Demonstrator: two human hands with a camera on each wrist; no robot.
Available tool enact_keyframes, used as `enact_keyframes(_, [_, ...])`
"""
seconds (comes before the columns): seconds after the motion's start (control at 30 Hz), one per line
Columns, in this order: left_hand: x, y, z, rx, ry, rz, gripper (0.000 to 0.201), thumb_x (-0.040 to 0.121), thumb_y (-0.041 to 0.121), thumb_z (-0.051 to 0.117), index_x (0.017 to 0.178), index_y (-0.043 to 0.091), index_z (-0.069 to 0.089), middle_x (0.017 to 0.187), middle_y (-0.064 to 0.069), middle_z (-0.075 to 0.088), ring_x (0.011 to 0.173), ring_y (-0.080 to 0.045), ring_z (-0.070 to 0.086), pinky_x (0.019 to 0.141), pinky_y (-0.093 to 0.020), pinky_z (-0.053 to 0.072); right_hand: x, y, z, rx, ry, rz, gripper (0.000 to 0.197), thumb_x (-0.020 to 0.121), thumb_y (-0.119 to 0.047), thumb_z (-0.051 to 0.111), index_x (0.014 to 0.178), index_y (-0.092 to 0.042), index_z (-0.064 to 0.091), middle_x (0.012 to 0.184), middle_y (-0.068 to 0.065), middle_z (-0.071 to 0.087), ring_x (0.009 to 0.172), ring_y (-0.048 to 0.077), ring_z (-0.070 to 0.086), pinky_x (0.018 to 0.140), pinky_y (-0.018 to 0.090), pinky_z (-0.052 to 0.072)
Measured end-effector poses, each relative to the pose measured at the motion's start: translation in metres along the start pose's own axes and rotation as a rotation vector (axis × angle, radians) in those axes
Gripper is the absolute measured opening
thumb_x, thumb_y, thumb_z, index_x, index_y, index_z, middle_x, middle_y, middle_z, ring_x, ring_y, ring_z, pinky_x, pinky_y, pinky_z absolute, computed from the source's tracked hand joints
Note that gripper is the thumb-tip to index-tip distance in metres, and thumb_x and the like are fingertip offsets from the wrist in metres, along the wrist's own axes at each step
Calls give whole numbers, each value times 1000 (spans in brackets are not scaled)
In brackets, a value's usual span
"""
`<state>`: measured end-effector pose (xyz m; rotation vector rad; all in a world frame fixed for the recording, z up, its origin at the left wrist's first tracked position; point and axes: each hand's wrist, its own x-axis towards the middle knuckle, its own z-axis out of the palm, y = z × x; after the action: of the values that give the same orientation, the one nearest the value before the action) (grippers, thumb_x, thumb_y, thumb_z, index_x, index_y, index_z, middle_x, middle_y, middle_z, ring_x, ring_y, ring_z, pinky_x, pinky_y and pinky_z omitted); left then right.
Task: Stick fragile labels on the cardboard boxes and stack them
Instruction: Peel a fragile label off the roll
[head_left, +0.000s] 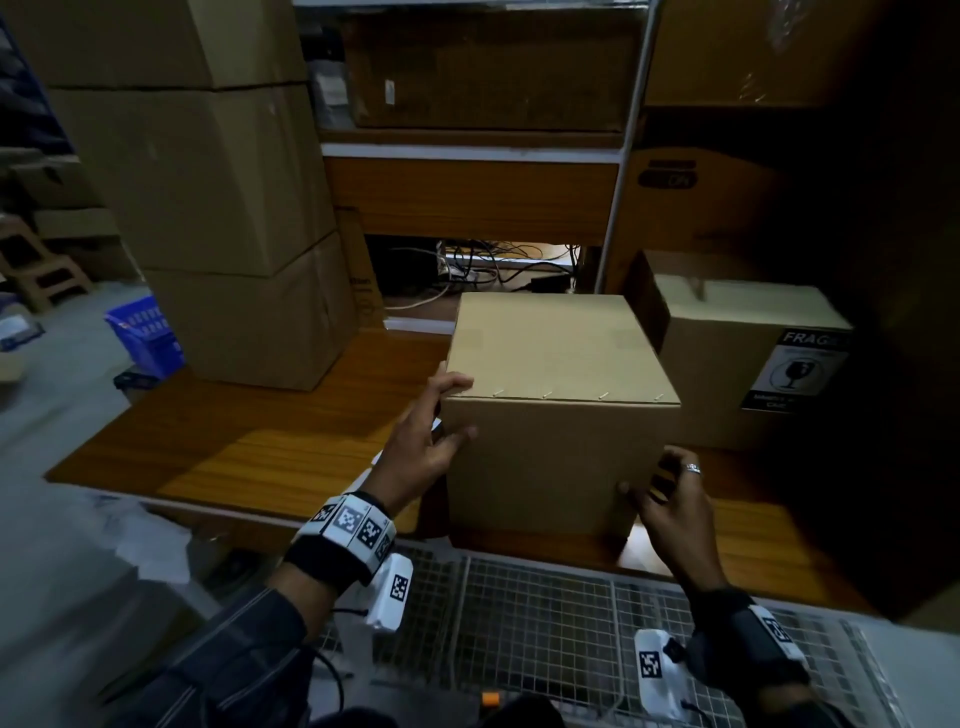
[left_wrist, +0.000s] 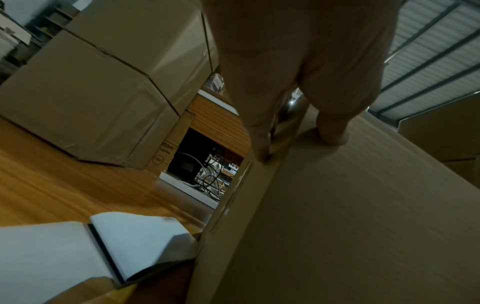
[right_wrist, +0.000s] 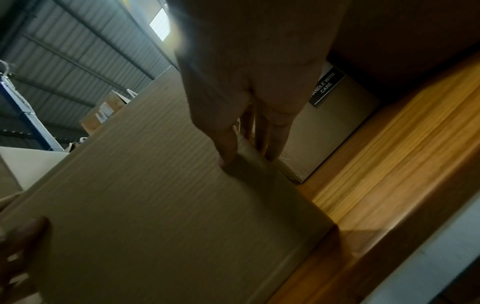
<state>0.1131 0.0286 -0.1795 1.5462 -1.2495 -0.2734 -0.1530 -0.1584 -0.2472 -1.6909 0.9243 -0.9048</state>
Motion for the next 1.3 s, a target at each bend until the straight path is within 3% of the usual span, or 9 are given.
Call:
enact_keyframes(0.2, [-1,-6,-7,25,-19,-22,79,93,27,72,154,47,25,159,9,37,147,-16,38,112,-42,46,-2,14,11,13,72,15,63,87,-9,78,136,-25,43,137,3,55,119,19,58,92,30,53])
enact_keyframes(0.3, [-15,-21,-18,48,25,-105,82,95,38,68,158,46,16,164,5,31,147,-10,35,112,-32,40,-14,31,17,-69,163,63,65,83,-29,83,134,-26,43,132,8,54,116,25,57,88,46,57])
enact_keyframes(0.43, [-43,-77,-44,216,52,-275,57,101,40,58,153,29,37,151,0,49,137,-14,47,104,-32,43,-44,40,27,-165,216,72,38,89,-39,75,114,-23,50,110,8,56,102,32,57,78,44,52])
enact_keyframes(0.53, [-65,-129,-62,344,-108,-323,40,100,40,59,139,33,52,141,-3,60,131,-22,56,99,-32,46,-72,39,47,-224,144,-6,32,86,-72,53,93,-41,52,93,-1,60,83,21,61,66,45,55])
enact_keyframes(0.67, [-92,-174,-76,529,-310,-267,50,94,62,39,132,38,59,150,3,53,141,-16,45,118,-48,32,-91,28,96,-231,-32,-87,19,96,-17,70,90,-33,64,82,-13,71,76,3,66,64,24,53])
enact_keyframes(0.77, [-94,-187,-93,645,-292,-183,57,95,61,28,124,33,68,145,8,58,140,-10,43,122,-45,12,-94,13,148,-324,-257,-167,22,98,-14,68,93,-35,65,77,-13,67,69,7,64,56,27,48])
enact_keyframes(1.0, [-98,-201,-142,772,-260,-101,30,100,42,36,102,31,63,113,10,68,112,-13,62,121,-37,4,-71,-24,265,-390,-452,-329,8,100,-32,65,107,-28,64,101,-8,63,92,2,61,80,21,50])
enact_keyframes(1.2, [-116,-228,-189,841,-254,-72,36,102,41,36,125,33,62,115,8,62,109,-14,58,121,-49,24,-24,-21,339,-654,-550,-384,37,94,-42,63,119,-15,66,125,4,66,121,23,57,104,37,44])
enact_keyframes(1.3, [-122,-240,-211,827,-238,-68,37,99,41,39,121,32,67,109,7,60,105,-15,59,118,-54,30,-21,-26,371,-821,-598,-490,47,90,-65,53,101,-19,59,107,1,61,105,22,54,92,39,45])
